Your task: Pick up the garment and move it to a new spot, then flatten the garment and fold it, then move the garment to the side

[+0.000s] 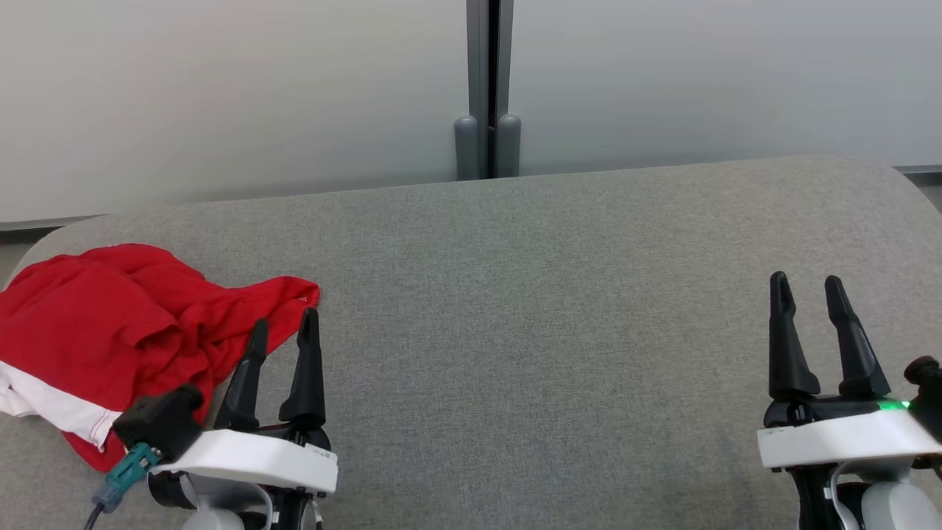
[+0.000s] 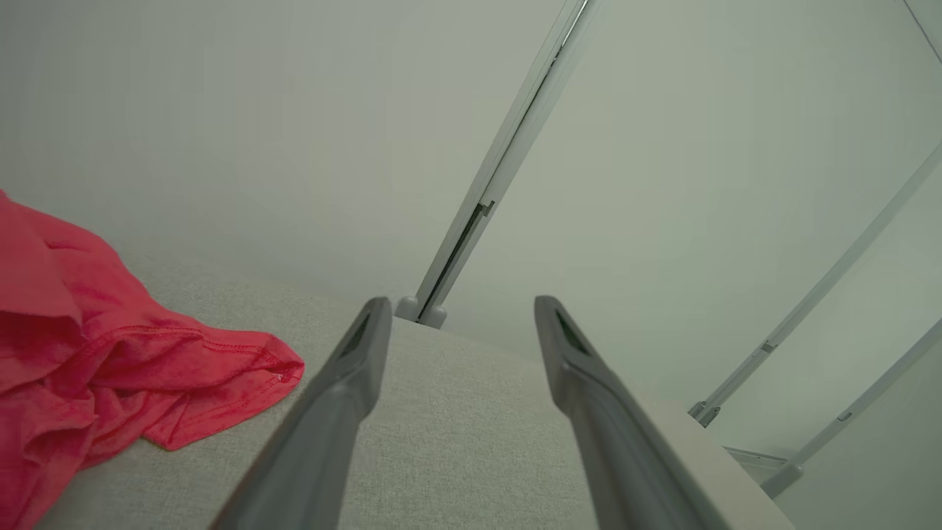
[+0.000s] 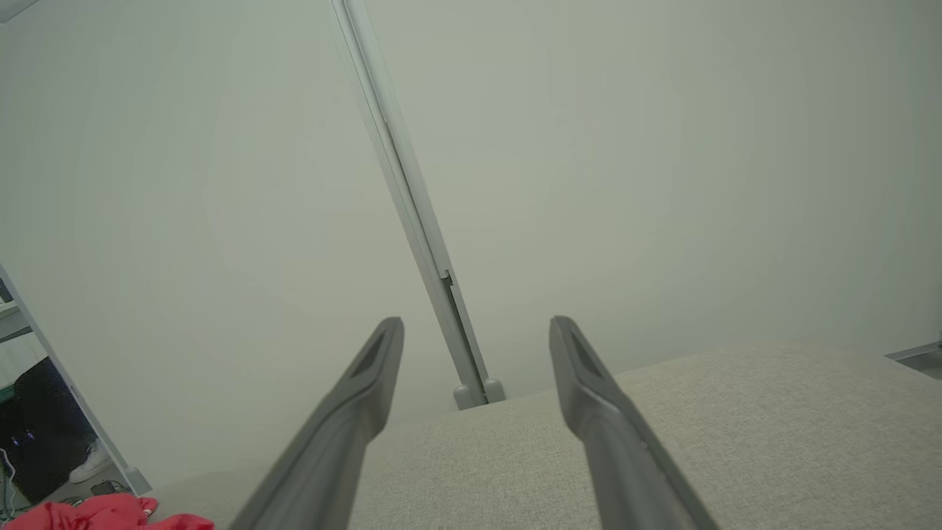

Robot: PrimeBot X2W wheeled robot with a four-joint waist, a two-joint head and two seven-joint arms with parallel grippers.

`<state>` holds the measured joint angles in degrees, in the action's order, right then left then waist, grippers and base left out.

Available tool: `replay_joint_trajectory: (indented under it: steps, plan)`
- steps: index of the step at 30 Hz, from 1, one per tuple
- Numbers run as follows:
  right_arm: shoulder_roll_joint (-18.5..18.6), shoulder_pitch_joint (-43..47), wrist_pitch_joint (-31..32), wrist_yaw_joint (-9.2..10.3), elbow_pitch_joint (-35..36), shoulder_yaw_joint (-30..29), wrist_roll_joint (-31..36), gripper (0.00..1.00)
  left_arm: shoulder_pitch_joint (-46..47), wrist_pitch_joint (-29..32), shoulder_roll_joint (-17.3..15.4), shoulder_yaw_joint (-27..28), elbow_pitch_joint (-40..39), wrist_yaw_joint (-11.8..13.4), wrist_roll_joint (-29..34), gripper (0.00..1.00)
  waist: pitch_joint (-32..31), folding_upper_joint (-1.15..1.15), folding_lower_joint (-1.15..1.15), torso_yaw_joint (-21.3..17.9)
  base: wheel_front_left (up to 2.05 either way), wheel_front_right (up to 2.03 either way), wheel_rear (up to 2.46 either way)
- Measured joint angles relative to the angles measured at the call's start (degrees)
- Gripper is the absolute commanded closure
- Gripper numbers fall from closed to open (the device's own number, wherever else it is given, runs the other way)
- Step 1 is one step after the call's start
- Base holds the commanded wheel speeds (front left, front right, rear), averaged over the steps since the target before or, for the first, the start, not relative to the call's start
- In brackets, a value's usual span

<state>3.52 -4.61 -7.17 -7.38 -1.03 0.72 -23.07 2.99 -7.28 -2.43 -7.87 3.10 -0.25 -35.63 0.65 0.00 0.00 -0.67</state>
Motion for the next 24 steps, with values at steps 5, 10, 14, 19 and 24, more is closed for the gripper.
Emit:
replay_joint_trajectory:
  steps: [5, 10, 14, 19, 24]
  plan:
    - [-0.29, 0.48, -0.79, 0.0, -0.82, 0.74, 4.19, 0.0, -0.01, -0.83, -0.05, -1.77, 0.54, 1.77, 4.41, 0.0, -0.03, 0.0, 0.0, -0.14, 0.0, 0.0, 0.0]
    - [-0.4, 0.49, -1.53, 0.0, -1.51, 1.07, 7.87, 0.0, -0.01, -1.51, -0.16, -3.32, 0.71, 2.44, 9.11, 0.0, 0.06, 0.0, 0.0, -0.14, 0.0, 0.0, 0.0]
    - [-0.51, 0.52, -2.03, -0.01, -2.32, 1.32, 9.95, 0.0, 0.02, -2.12, -0.31, -4.55, 0.83, 3.43, 12.07, 0.0, 0.11, 0.0, 0.0, -0.01, 0.0, 0.0, 0.0]
    - [-0.6, 0.52, -2.9, -0.01, -2.98, 1.32, 13.93, 0.0, 0.02, -2.82, -0.58, -6.03, 1.21, 4.97, 15.38, 0.0, 0.08, 0.0, 0.0, 0.2, 0.0, 0.0, 0.0]
    - [-0.64, 0.51, -3.47, -0.01, -3.37, 1.62, 17.66, 0.0, 0.04, -3.42, -1.04, -7.24, 1.37, 5.99, 18.07, 0.0, -0.04, 0.0, 0.0, 0.39, 0.0, 0.0, 0.0]
